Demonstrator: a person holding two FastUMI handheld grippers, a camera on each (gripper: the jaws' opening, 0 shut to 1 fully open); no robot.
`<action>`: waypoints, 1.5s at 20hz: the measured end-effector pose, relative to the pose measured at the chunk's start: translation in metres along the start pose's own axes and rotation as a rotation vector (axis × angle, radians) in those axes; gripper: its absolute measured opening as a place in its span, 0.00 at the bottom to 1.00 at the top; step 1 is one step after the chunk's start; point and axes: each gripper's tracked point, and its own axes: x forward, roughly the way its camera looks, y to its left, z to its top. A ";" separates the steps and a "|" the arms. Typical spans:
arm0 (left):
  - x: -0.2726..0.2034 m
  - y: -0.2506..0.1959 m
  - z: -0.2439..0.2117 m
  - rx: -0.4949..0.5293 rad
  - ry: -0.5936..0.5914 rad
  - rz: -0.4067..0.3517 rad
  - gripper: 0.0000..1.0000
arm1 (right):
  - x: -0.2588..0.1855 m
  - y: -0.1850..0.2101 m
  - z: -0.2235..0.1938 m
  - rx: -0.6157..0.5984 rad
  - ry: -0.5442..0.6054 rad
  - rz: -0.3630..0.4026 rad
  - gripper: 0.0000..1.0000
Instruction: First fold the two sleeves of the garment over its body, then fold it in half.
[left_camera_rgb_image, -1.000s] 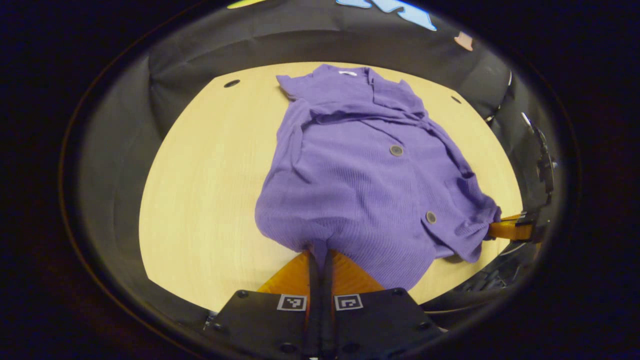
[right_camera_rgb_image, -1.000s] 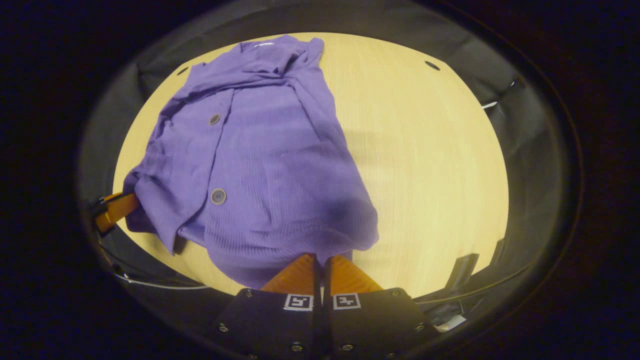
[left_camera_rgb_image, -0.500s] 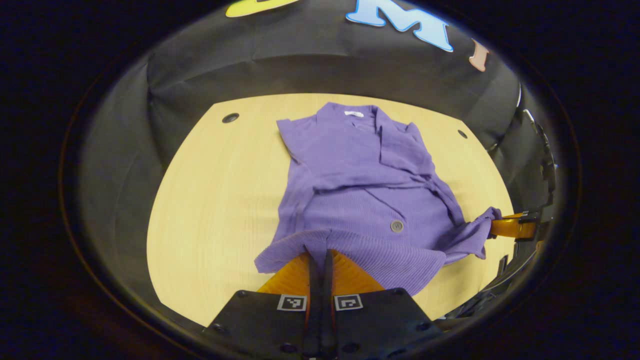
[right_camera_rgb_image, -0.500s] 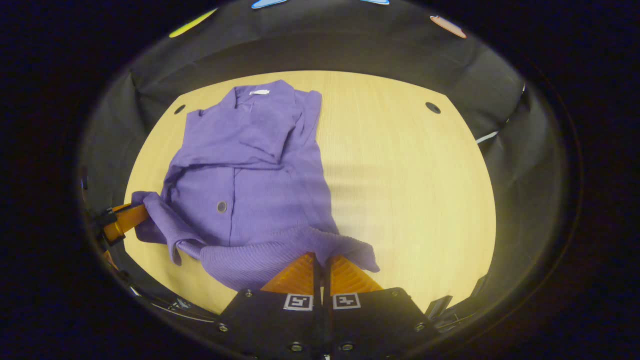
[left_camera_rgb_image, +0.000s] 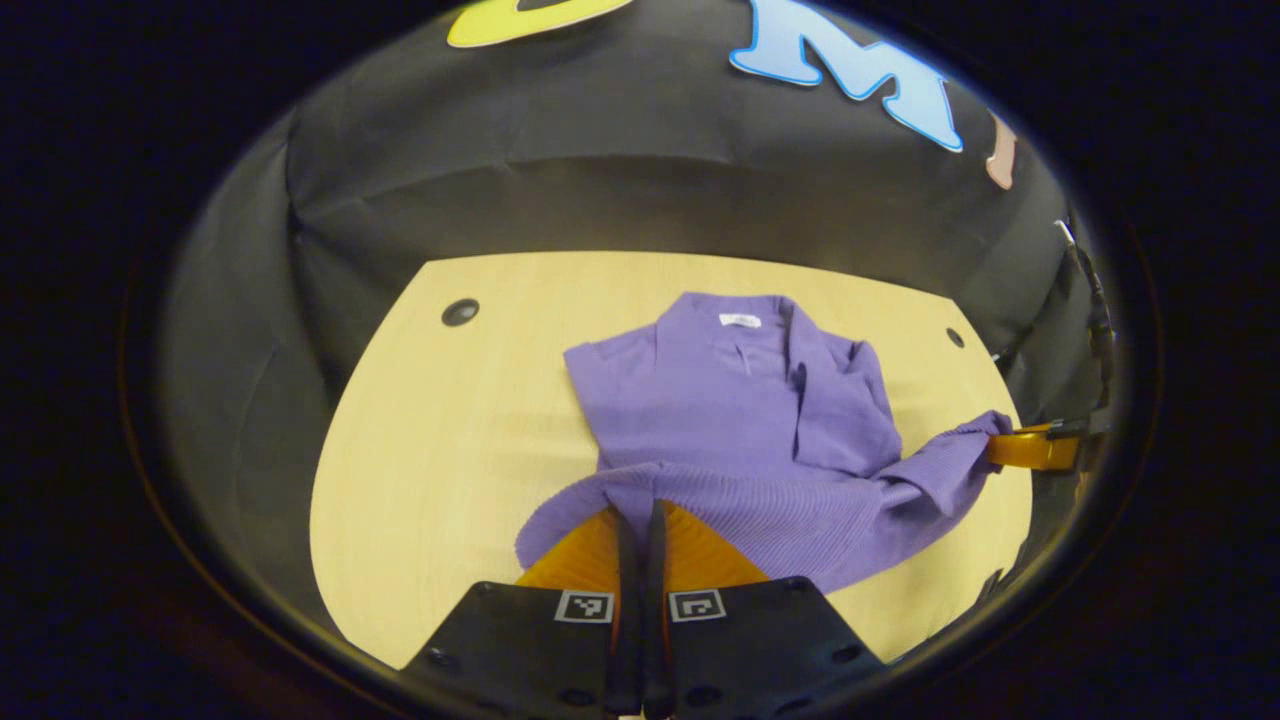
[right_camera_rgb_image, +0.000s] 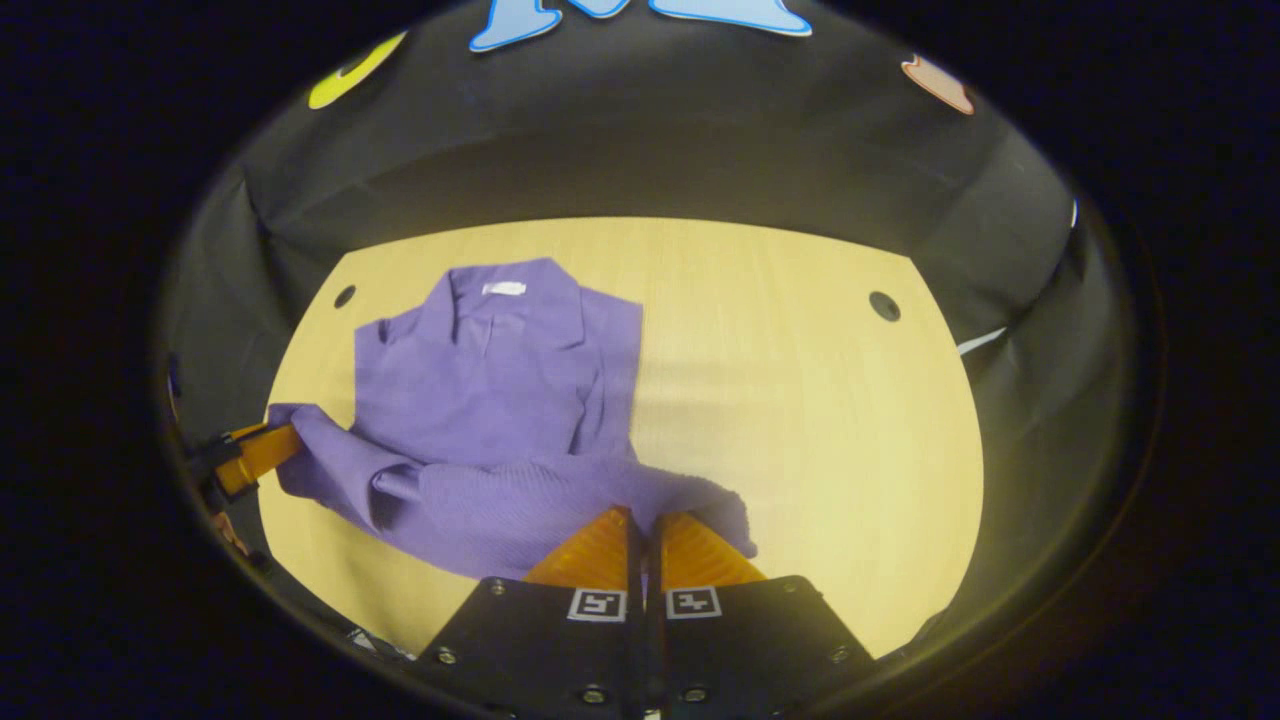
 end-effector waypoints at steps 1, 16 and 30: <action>0.007 0.000 0.013 0.002 -0.012 0.001 0.06 | 0.007 0.001 0.016 -0.002 -0.014 -0.002 0.00; 0.099 0.011 0.157 0.043 -0.129 0.024 0.07 | 0.068 0.011 0.184 0.047 -0.228 -0.028 0.00; 0.173 0.008 0.155 0.016 -0.138 0.023 0.38 | 0.142 0.018 0.190 0.082 -0.218 -0.048 0.11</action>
